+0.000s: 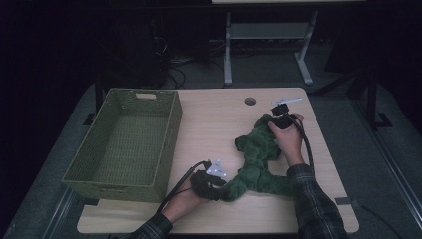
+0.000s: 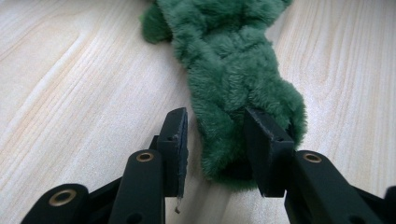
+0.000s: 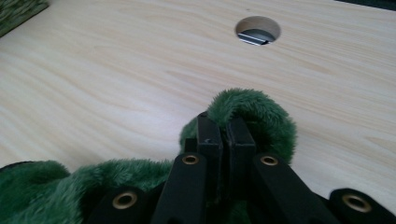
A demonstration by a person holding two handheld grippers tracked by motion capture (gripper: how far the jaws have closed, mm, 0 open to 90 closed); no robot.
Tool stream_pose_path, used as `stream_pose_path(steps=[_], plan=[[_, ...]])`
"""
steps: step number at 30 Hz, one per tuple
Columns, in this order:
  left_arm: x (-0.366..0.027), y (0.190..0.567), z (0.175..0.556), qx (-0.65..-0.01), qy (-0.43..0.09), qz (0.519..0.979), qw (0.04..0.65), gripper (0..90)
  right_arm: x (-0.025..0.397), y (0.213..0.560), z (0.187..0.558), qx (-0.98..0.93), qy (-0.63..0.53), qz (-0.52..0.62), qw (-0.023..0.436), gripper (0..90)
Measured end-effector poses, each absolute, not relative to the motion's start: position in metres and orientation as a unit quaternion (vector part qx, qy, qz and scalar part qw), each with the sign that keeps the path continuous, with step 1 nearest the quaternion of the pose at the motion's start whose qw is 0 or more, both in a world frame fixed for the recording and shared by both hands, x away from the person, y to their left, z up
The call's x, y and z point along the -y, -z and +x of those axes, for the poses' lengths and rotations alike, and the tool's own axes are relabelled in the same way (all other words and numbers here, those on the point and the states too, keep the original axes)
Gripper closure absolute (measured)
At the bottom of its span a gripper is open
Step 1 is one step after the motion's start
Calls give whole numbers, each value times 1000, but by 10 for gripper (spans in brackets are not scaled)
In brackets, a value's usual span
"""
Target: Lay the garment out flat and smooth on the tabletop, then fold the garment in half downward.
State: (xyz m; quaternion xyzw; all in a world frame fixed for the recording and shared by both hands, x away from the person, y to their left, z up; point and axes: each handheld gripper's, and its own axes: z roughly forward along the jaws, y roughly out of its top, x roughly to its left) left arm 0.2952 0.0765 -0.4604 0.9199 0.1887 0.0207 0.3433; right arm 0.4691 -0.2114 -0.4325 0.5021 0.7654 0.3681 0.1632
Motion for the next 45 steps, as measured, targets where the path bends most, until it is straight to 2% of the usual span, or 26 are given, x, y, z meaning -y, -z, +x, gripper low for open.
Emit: stream_pose_path(steps=[6, 11, 21, 29, 36, 39, 45], plan=[[-76, 460, 296, -184, -22, 922, 340, 611, 216, 438, 480, -752, -374, 517, 168, 868], [-77, 460, 296, -187, -21, 921, 341, 595, 212, 428, 480, -747, -410, 500, 154, 704], [-79, 455, 299, -187, -28, 921, 342, 491, 231, 414, 449, -757, -421, 476, 154, 527], [-88, 446, 297, -187, -34, 917, 351, 402, 245, 410, 422, -759, -433, 460, 157, 519], [-97, 441, 291, -194, -36, 912, 359, 400, 253, 407, 398, -762, -435, 453, 161, 530], [-102, 444, 284, -189, -42, 916, 351, 373, 253, 406, 384, -767, -438, 441, 159, 534], [-109, 450, 275, -194, -59, 918, 342, 267, 248, 404, 357, -774, -452, 417, 152, 549]])
